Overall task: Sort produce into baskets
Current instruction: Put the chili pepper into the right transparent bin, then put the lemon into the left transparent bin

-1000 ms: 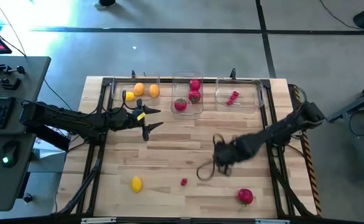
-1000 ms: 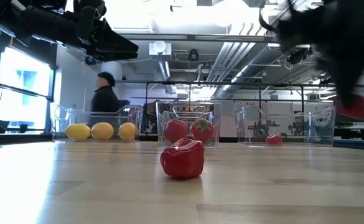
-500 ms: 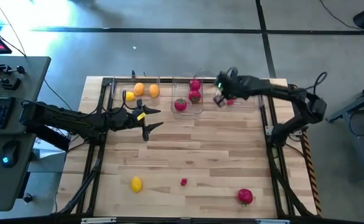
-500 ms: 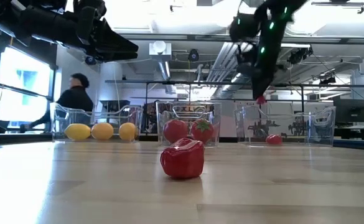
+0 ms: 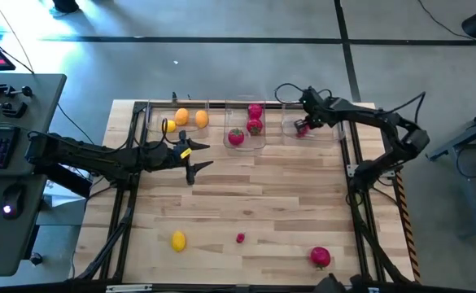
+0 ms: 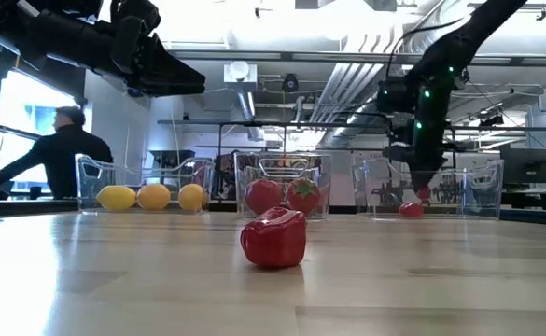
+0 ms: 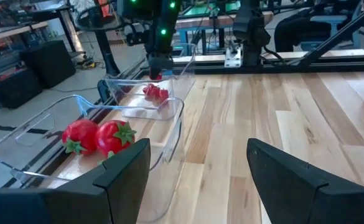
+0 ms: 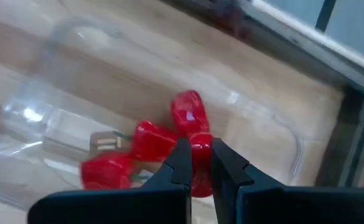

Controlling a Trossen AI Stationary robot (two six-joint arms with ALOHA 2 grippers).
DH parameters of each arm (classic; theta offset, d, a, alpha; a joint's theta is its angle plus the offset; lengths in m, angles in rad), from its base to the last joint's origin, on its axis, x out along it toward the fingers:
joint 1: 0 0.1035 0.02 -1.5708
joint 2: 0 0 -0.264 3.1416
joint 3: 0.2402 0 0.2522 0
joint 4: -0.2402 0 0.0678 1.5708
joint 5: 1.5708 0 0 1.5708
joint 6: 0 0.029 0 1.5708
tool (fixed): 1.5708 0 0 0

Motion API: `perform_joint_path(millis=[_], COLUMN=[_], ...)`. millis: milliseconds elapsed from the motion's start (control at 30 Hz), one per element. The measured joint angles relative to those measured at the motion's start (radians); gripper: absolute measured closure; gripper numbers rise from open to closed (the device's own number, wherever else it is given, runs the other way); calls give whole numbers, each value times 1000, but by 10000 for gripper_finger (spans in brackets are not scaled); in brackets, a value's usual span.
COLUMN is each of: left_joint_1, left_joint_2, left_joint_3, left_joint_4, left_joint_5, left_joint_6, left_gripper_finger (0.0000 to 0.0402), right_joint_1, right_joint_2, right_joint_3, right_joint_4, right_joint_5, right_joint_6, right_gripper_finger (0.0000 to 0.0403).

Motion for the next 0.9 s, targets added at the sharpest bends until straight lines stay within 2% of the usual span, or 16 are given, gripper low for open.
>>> perform_joint_path(millis=[167, 267, 500, 667, 800, 900], left_joint_1=[0, 0, 0, 0, 0, 0], left_joint_2=[0, 0, 0, 0, 0, 0], left_joint_3=[0, 0, 0, 0, 0, 0], left_joint_4=[0, 0, -3, -3, -3, -3], left_joint_5=[0, 0, 0, 0, 0, 0], left_joint_6=[10, 8, -4, -5, -6, -5], left_gripper_finger=[150, 150, 150, 150, 150, 150], right_joint_1=[-37, -45, -44, -38, 10, 71], right_joint_2=[0, 0, 0, 0, -22, -77], right_joint_3=[-33, -48, -36, 22, 62, 65], right_joint_4=[1, -1, -12, -88, -169, -198], right_joint_5=[-23, -21, -17, -4, 60, 99], right_joint_6=[19, 32, 25, 29, 20, 0], right_gripper_finger=[385, 361, 244, 169, 154, 171])
